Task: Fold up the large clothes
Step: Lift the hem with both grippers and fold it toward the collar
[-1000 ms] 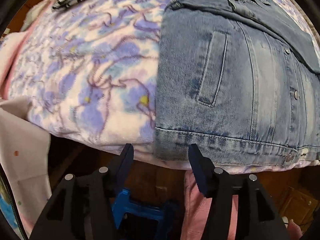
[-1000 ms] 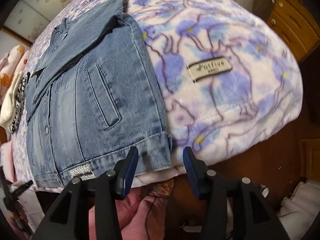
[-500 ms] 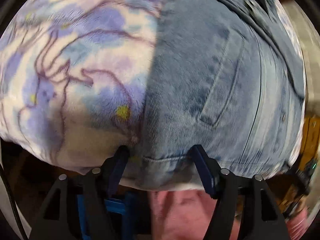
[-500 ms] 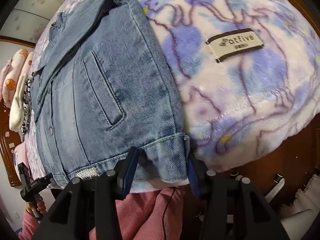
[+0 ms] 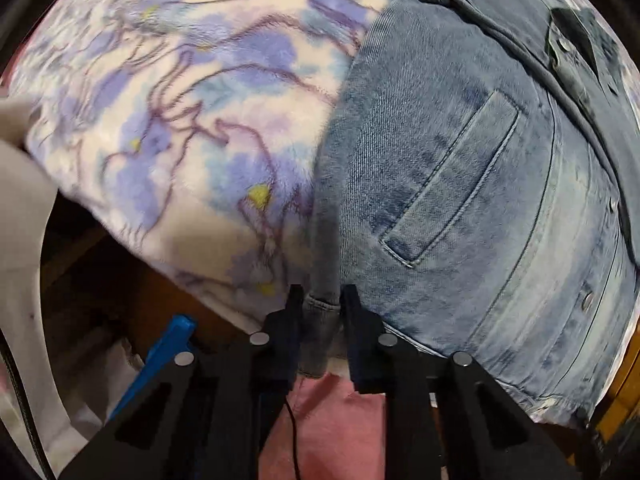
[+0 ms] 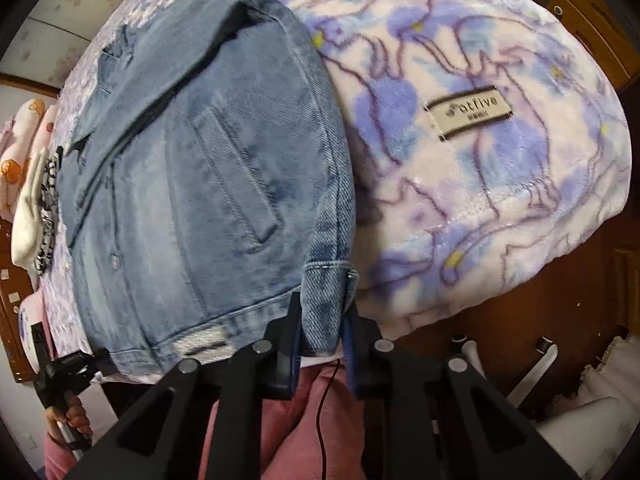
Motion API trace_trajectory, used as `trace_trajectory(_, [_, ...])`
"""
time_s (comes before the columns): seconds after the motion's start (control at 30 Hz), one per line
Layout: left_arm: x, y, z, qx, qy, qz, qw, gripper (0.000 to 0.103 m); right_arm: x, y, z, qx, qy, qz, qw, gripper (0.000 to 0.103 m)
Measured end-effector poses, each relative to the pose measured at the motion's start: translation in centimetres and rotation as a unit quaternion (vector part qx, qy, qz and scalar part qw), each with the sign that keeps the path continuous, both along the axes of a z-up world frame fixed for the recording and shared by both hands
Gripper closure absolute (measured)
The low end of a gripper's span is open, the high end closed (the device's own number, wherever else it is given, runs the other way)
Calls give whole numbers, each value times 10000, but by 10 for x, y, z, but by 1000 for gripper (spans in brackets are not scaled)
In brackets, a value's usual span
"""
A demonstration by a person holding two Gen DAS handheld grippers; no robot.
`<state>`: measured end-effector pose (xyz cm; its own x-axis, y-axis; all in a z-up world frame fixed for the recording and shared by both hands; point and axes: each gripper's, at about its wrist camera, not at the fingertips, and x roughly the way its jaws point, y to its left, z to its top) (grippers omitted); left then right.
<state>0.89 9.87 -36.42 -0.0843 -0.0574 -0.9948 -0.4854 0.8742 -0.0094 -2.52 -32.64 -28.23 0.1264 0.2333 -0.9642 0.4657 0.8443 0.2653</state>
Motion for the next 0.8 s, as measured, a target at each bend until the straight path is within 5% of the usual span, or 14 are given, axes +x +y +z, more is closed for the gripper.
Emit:
trace_trajectory(0.17, [12, -21, 34, -164, 20, 23, 9999, 90, 14, 20, 24, 585, -257, -148, 9978, 91])
trace_trajectory(0.33, [49, -34, 89, -784, -476, -76, 9958, 91, 45, 63, 50, 874, -587, 33, 9944, 92])
trace_trajectory(0.57, [130, -49, 152, -2001, -1384, -131, 9699, 91, 129, 96, 104, 1521, -1494, 37, 9770, 94])
trace_trajectory(0.8, [241, -24, 219, -2387, -2550, 125, 9369, 91, 210, 76, 168, 1375, -2498, -66, 9585, 94])
